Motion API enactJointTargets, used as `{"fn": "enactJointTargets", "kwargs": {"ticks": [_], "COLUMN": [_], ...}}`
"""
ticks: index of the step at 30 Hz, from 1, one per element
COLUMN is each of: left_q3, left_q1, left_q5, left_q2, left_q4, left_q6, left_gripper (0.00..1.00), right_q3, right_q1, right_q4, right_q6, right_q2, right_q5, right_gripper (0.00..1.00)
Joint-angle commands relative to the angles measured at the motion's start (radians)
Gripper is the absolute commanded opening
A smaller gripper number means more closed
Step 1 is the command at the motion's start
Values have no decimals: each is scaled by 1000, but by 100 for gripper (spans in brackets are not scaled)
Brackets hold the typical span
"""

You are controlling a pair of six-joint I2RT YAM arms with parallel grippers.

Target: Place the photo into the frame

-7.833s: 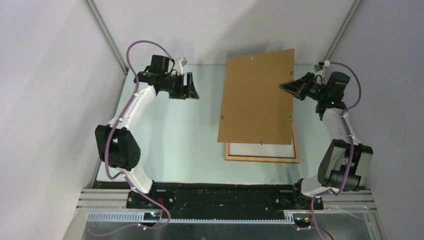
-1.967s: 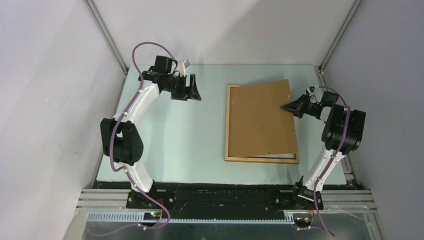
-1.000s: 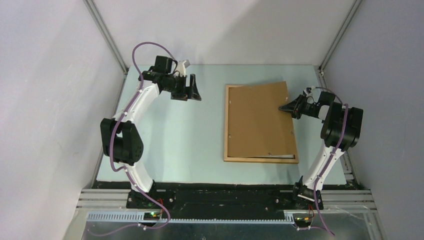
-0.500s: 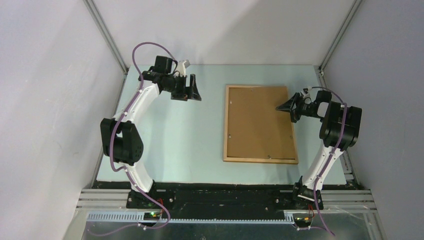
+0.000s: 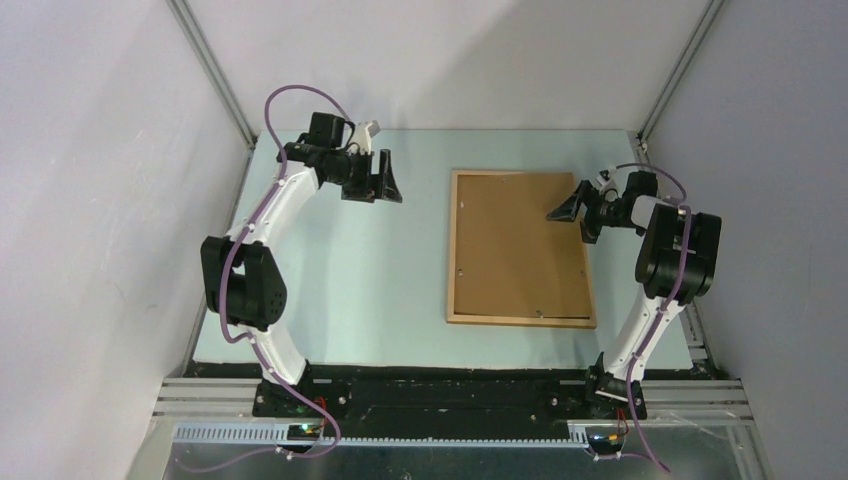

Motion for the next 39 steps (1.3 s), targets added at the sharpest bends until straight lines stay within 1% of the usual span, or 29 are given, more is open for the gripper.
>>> {"fn": "enactJointTargets", "kwargs": {"ticks": [1, 9, 15, 21, 32, 39], "left_q3": [-5, -22, -26, -28, -33, -42], "left_q1": [10, 16, 20, 20, 20, 21], "left_q5": [15, 14, 10, 19, 28, 29], "left_q2": [-20, -35, -44, -49, -59, -71], "left_q4": [20, 21, 21, 21, 20, 21], "left_q6": [28, 32, 34, 33, 31, 34], "left_gripper": [86, 86, 86, 86, 86, 86], "right_q3": [45, 60, 62, 71, 73, 74], "right_q1": [12, 35, 57, 69, 102, 151], "right_q4": [-54, -107, -137, -177, -215, -211], "right_q6": [-56, -96, -144, -187, -231, -258], "right_q2": [-54, -100, -149, -174, -177, -174], "right_q5": [77, 157, 272, 344, 413, 474], "right_gripper": [92, 95, 96, 96, 96, 96]}}
